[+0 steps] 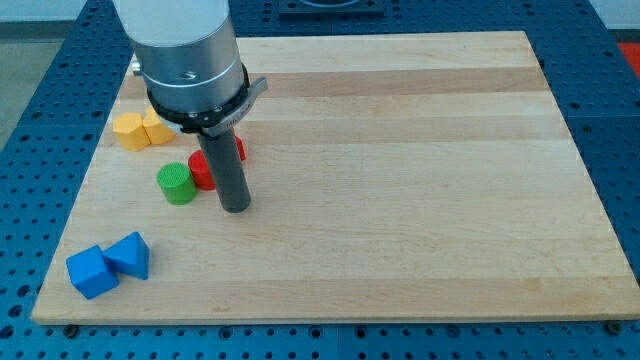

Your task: Nudge the green circle left a bit

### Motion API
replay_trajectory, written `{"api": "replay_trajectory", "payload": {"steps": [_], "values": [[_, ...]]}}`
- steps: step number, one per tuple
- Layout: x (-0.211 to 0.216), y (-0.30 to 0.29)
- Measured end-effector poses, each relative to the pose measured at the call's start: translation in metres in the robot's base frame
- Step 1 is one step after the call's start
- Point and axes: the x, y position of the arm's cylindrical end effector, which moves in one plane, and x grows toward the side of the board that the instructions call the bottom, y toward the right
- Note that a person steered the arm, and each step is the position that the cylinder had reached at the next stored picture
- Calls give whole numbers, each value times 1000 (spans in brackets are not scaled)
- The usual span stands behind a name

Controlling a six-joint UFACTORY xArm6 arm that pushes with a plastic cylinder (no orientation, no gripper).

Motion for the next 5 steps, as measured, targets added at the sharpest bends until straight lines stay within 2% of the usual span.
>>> {"api": "replay_trajectory", "payload": {"steps": [3, 5], "values": [[-30, -8], [-30, -29]]}}
